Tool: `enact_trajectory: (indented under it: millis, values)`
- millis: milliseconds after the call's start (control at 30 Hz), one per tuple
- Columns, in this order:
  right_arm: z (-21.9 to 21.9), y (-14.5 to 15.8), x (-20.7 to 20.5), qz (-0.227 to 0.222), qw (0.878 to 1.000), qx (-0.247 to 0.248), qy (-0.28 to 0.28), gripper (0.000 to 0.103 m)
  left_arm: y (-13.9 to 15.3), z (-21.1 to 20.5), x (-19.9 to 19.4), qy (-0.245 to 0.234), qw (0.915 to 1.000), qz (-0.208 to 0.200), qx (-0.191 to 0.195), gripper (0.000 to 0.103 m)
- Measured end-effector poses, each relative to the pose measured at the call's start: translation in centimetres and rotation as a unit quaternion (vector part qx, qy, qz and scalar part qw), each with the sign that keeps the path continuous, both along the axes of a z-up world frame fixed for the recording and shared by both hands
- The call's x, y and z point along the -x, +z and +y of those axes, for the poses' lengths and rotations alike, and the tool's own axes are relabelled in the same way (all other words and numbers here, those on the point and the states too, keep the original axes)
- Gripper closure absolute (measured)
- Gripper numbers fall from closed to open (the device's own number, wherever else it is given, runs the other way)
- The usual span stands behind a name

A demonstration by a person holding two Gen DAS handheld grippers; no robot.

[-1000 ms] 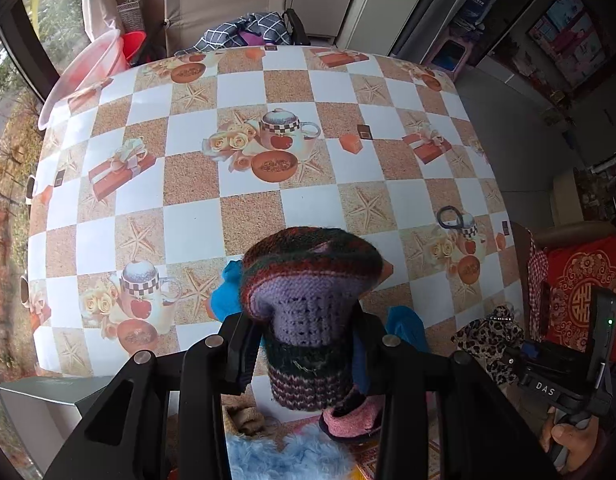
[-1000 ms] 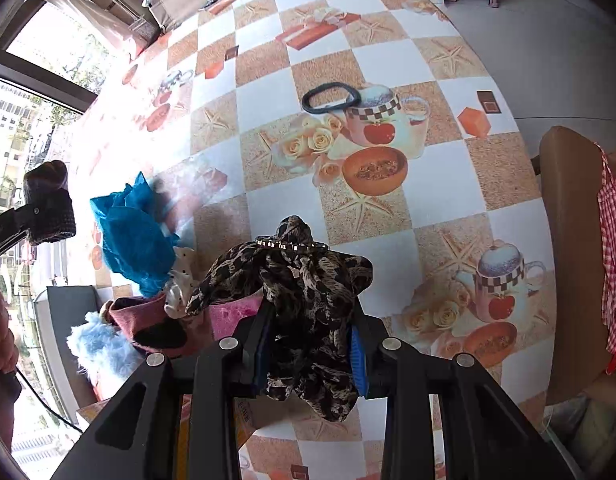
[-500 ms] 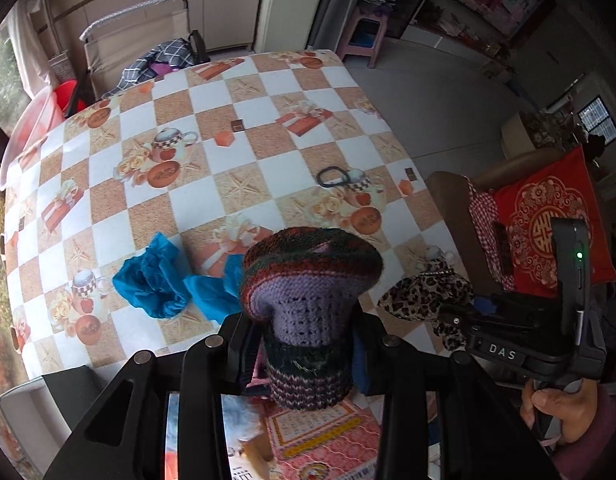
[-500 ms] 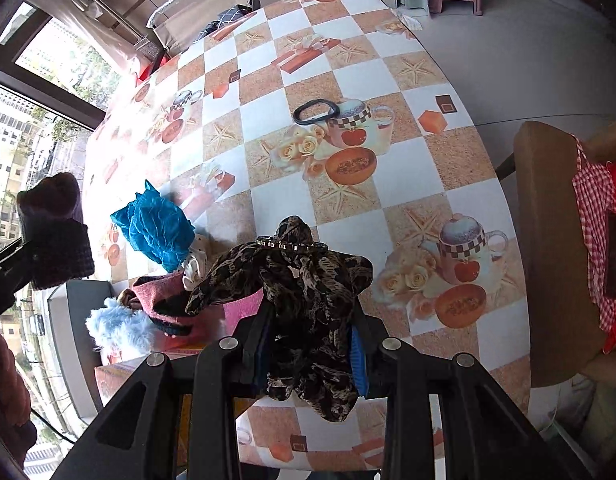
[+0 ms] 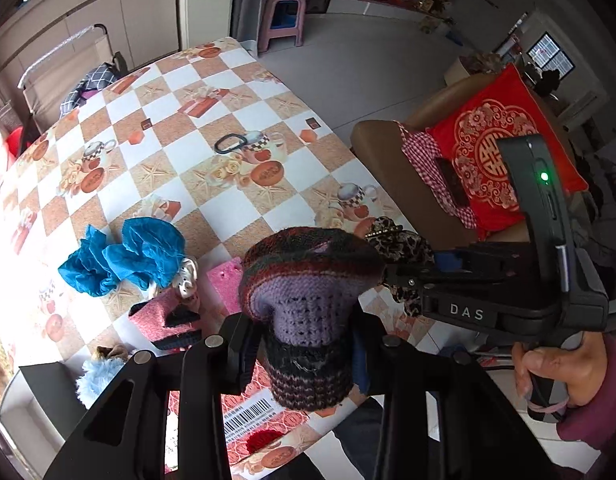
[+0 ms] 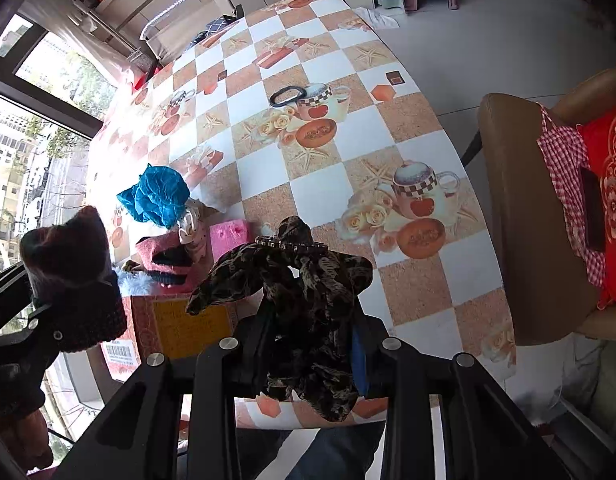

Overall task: Organize soft objects
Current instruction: 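Carry knitted hat in left tool and leopard cloth in right tool over white box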

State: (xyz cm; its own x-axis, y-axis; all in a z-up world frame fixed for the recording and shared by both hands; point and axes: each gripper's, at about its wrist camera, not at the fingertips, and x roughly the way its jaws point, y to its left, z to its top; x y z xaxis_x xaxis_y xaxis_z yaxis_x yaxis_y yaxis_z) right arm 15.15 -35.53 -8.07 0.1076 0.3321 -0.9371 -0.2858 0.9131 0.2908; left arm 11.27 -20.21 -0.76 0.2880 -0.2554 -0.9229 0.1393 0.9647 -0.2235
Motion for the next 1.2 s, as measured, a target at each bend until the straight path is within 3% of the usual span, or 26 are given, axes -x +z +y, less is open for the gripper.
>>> enact_trajectory:
  millis: [400,767,933,1200]
  values:
    - [-1.7,-0.4,4.4,0.018,0.999,0.004,-0.032,0.069,0.1,-3.2,4.6,-0.092,0.9957,0.004,0.003,0.062]
    - [-0.3,-0.5,8.9,0.021,0.997,0.018,-0.066,0.069,-0.1,-1.1,8.2,-0.138,0.9902,0.001,0.023,0.062]
    - [0.3,-0.3,10.2,0.023,0.998,0.021,-0.058,0.069,0.3,-0.1,9.8,-0.132,0.9910,-0.008,0.022,0.062]
    - [1.1,-0.7,11.5,0.030,0.999,0.017,-0.005,0.069,0.8,1.4,11.9,-0.058,0.9981,-0.017,0.013,0.062]
